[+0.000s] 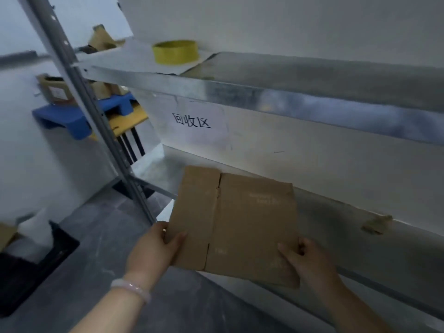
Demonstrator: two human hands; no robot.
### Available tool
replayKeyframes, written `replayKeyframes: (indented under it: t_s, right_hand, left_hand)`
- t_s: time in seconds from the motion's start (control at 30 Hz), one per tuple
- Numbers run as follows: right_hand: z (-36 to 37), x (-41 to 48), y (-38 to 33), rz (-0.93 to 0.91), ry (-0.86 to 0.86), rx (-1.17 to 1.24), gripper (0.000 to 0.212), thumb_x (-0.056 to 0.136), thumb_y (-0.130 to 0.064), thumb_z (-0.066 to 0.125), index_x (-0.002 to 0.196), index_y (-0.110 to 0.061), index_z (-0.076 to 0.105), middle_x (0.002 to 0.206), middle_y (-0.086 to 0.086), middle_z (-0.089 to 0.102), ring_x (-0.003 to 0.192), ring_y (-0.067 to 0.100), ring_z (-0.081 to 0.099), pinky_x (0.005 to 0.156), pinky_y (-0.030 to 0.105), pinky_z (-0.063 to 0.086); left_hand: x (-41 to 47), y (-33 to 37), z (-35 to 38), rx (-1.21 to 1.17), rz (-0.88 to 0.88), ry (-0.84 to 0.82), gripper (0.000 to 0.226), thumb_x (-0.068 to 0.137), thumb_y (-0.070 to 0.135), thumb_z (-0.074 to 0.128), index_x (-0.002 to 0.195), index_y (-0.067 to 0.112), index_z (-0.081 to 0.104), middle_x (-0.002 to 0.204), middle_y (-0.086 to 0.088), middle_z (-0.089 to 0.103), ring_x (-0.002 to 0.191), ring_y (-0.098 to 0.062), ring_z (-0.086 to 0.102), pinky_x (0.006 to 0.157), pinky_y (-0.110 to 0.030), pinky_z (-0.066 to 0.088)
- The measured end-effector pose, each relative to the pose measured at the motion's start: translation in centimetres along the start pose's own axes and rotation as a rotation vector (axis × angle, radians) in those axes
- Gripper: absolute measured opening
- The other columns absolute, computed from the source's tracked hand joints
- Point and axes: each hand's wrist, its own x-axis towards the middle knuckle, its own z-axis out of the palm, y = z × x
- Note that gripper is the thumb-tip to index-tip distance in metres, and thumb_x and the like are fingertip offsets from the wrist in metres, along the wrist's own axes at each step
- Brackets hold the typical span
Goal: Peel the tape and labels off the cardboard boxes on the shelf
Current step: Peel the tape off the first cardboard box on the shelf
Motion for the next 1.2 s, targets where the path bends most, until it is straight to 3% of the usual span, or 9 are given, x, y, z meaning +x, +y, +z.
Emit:
replayKeyframes:
  t_s: [0.13,0.37,0.53,0.67,0.87,0.97,1.07,1.2]
  right_hand:
    - [3.8,1.2,-4.6,-0.039,-0.015,-0.039,0.036,0.082,-0.050,0.070,0.088,-0.016,0.061,0.084,-0.001,0.064,0.076,0.014,0.060,0.059,0.027,0.042]
    - [10.3,7.7,-10.4,-0.076,-0.043,-0.085,0.039,0.075,-0.056,0.072,0.087,-0.020,0.066,0.082,-0.003,0.069,0.075,0.015,0.064,0.068,0.031,0.052]
    - [14.4,12.7,-14.4,-0.034,-0.092,-0.047,0.039,0.074,-0.055,0.074,0.091,-0.021,0.066,0.087,-0.002,0.070,0.079,0.017,0.067,0.073,0.035,0.055]
    - [16.9,15.0,-16.7,0.030,-0.088,-0.035,0.039,0.076,-0.054,0.073,0.093,-0.019,0.065,0.089,-0.003,0.069,0.081,0.017,0.065,0.069,0.030,0.051]
    - [20.5,16.4,-18.8,0.139,-0.060,-0.039,0.045,0.077,-0.057,0.071,0.096,-0.017,0.066,0.090,0.000,0.068,0.079,0.017,0.064,0.075,0.034,0.054]
    - [21.8,16.2,-20.1,0.201,-0.001,-0.013,0.046,0.081,-0.058,0.067,0.096,-0.014,0.062,0.092,0.001,0.066,0.075,0.014,0.059,0.067,0.029,0.052]
    - [22.9,15.8,-21.5,0.231,0.032,-0.034,0.044,0.085,-0.054,0.064,0.108,-0.017,0.063,0.100,0.005,0.066,0.075,0.015,0.054,0.055,0.019,0.039]
    - [24.3,15.6,-23.3,0.295,0.122,-0.054,0.058,0.084,-0.054,0.065,0.123,-0.012,0.059,0.118,0.008,0.065,0.103,0.027,0.062,0.080,0.030,0.049]
  left_hand:
    - [3.1,-3.2,-2.8,0.004,-0.034,0.010,0.028,0.083,0.057,0.059,0.100,0.037,0.047,0.088,0.014,0.061,0.085,-0.015,0.064,0.076,-0.036,0.055]
    - [12.3,-6.9,-5.5,0.108,-0.087,0.022,0.035,0.086,0.056,0.056,0.108,0.029,0.053,0.099,0.005,0.063,0.090,-0.017,0.063,0.071,-0.029,0.046]
    - [19.5,-8.1,-7.0,0.164,-0.102,-0.018,0.034,0.089,0.052,0.055,0.107,0.023,0.055,0.096,0.005,0.061,0.080,-0.012,0.056,0.070,-0.027,0.043]
    - [24.9,-8.9,-7.8,0.221,-0.092,-0.081,0.039,0.090,0.052,0.053,0.113,0.021,0.056,0.099,0.003,0.062,0.084,-0.013,0.058,0.073,-0.026,0.044]
    - [31.4,-10.2,-8.3,0.266,-0.091,-0.208,0.037,0.091,0.048,0.053,0.113,0.019,0.055,0.102,0.001,0.061,0.086,-0.015,0.056,0.079,-0.028,0.046]
    - [33.3,-10.4,-8.5,0.283,0.042,-0.244,0.042,0.091,0.042,0.054,0.125,0.016,0.049,0.117,-0.006,0.060,0.100,-0.022,0.058,0.088,-0.029,0.046]
    - [33.9,-11.1,-8.7,0.423,0.265,-0.273,0.045,0.088,0.046,0.053,0.121,0.016,0.048,0.115,-0.005,0.055,0.107,-0.024,0.056,0.088,-0.030,0.045]
    - [34.0,-12.7,-9.0,0.519,0.616,-0.212,0.063,0.074,0.052,0.045,0.114,0.007,0.064,0.106,-0.017,0.068,0.091,-0.035,0.068,0.075,-0.044,0.056]
